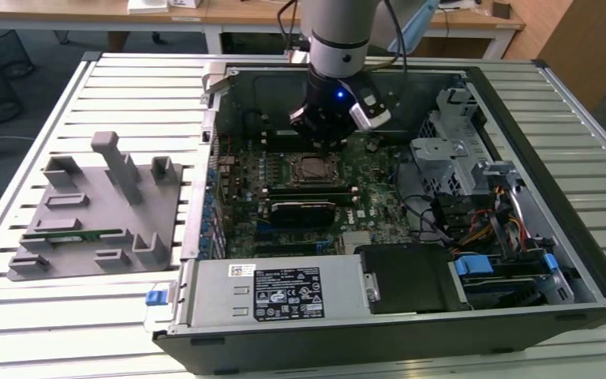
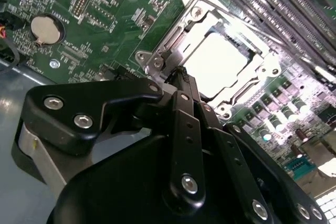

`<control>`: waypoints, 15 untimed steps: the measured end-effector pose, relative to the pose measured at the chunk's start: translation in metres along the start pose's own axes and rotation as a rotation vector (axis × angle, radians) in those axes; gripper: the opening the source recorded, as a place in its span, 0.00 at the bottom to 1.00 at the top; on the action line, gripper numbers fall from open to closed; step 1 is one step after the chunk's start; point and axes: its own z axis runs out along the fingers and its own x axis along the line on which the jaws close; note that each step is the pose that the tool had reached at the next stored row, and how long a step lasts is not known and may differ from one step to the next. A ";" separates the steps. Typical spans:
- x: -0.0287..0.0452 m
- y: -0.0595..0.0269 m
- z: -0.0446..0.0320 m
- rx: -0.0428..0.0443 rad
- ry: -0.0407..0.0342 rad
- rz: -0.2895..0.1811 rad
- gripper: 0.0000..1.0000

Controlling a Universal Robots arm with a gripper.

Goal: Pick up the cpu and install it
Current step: 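Install the second cpu locking lever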

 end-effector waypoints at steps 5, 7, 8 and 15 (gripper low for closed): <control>0.0005 -0.0045 0.0000 -0.0001 -0.0001 0.000 0.11; 0.0006 -0.0058 0.0000 -0.0001 -0.0001 0.000 0.11; 0.0007 -0.0065 0.0000 0.0000 0.0000 0.000 0.11; 0.0009 -0.0071 -0.0106 -0.0001 -0.0001 0.000 0.11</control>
